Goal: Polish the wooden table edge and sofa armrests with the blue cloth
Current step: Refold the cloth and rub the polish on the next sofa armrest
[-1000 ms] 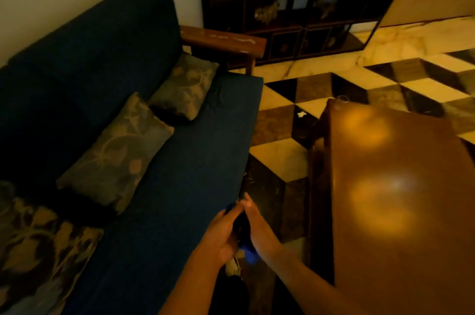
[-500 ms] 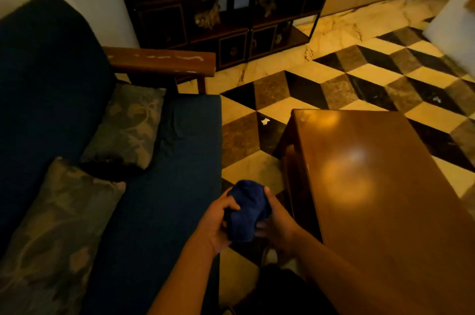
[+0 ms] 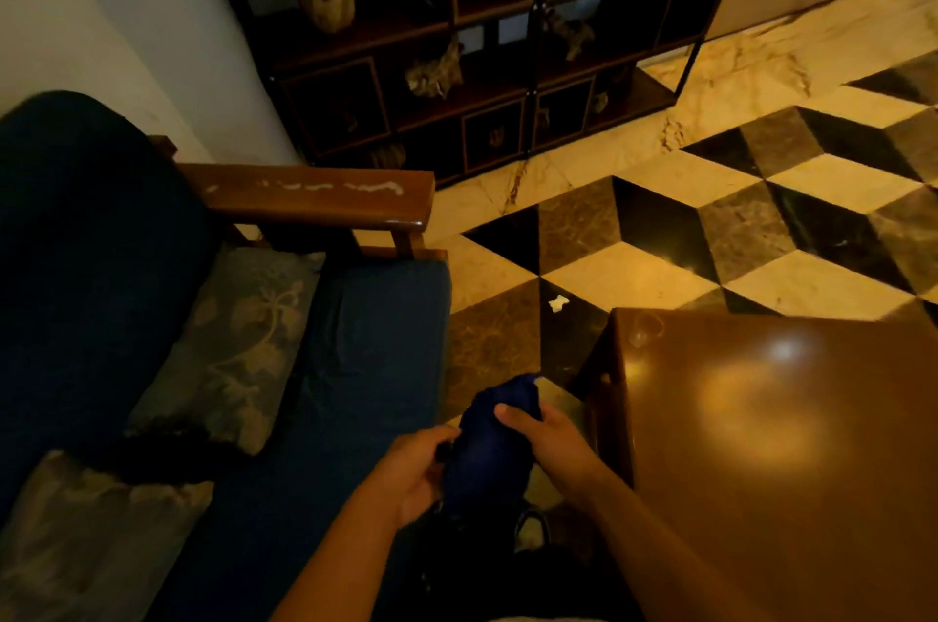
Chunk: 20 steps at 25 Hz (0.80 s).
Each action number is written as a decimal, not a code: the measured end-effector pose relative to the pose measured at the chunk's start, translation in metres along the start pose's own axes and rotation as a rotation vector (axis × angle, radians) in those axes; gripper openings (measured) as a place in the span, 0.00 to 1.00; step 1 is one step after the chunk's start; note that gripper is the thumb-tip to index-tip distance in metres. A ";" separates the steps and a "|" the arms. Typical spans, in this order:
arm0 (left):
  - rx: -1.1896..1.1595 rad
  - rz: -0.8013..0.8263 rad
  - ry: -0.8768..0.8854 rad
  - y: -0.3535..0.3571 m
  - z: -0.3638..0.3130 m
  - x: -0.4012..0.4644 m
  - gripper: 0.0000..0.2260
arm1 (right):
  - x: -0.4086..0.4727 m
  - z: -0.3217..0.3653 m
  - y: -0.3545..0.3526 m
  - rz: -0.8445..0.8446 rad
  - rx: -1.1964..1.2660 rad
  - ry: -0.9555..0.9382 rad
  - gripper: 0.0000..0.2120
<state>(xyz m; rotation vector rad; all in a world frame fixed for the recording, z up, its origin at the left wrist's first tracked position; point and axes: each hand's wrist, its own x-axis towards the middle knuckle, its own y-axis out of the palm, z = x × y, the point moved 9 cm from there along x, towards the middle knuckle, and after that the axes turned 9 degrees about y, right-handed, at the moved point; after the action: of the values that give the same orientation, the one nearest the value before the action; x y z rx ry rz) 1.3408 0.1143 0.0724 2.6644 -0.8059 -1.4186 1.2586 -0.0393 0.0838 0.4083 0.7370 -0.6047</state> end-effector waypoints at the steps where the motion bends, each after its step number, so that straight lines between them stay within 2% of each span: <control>1: -0.036 0.024 -0.068 0.012 -0.007 0.009 0.13 | 0.008 0.025 0.000 0.028 -0.054 -0.010 0.12; 3: -0.109 0.074 -0.153 0.035 -0.022 0.028 0.24 | 0.030 0.067 0.002 0.079 -0.104 0.014 0.12; 5: -0.180 0.071 -0.141 0.049 -0.044 0.054 0.27 | 0.055 0.099 0.011 0.127 -0.096 0.059 0.11; 9: -0.360 0.007 -0.111 0.060 -0.098 0.121 0.21 | 0.135 0.162 0.027 0.109 -0.185 0.058 0.05; 12: -0.421 -0.089 -0.085 0.051 -0.145 0.181 0.20 | 0.201 0.212 0.036 0.080 -0.249 0.018 0.05; 16: -0.285 -0.262 -0.015 0.029 -0.236 0.263 0.13 | 0.297 0.287 0.045 -0.025 -0.489 0.028 0.10; 19: -0.233 -0.338 0.095 0.009 -0.292 0.302 0.05 | 0.354 0.325 0.068 0.030 -0.732 0.084 0.11; 20: -0.243 -0.329 0.121 0.005 -0.306 0.312 0.06 | 0.367 0.337 0.076 0.046 -0.785 0.080 0.12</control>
<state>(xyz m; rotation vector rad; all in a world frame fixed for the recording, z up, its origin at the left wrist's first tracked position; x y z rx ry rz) 1.7186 -0.0972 0.0137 2.7421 -0.1747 -1.2925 1.6904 -0.2982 0.0561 -0.2783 0.9727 -0.2194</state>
